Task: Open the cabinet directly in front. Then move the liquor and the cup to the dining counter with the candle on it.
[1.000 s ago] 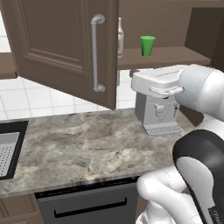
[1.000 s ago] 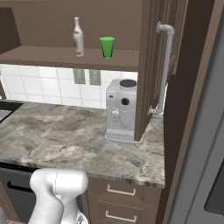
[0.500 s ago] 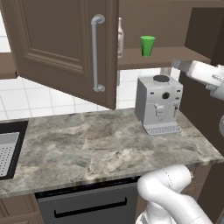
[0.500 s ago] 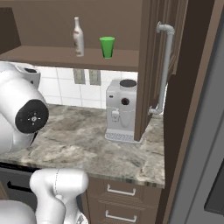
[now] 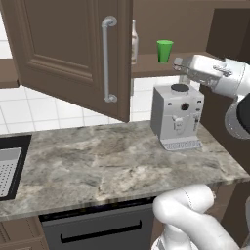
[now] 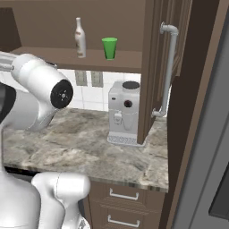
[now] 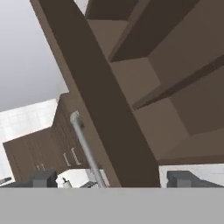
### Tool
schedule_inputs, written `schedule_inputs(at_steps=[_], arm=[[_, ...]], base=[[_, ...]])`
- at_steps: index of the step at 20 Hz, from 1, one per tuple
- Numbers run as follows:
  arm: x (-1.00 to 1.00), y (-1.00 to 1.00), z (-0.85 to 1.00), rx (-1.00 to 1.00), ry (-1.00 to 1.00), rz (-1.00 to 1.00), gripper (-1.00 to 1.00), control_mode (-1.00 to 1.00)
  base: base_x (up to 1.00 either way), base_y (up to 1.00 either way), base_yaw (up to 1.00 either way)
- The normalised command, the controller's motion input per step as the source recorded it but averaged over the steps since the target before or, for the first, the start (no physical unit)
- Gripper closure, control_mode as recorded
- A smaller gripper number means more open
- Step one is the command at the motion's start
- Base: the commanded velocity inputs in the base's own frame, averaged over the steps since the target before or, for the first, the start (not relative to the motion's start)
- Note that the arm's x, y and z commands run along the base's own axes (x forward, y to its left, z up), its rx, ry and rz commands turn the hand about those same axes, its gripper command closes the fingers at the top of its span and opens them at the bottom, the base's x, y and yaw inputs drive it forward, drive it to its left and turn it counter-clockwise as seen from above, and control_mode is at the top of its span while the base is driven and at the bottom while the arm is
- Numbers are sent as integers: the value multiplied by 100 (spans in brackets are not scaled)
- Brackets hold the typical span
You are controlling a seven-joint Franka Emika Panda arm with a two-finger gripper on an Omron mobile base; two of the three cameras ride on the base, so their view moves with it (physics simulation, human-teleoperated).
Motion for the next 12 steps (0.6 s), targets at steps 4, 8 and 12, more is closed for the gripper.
schedule_inputs(at_steps=[4,8,12], arm=[[92,22,0,-7,23,5,-100,-100],[53,57,-1,-14,21,7,-100,-100],[10,86,0,-19,16,12,-100,-100]], base=[[0,0,0],[0,0,0],[0,0,0]])
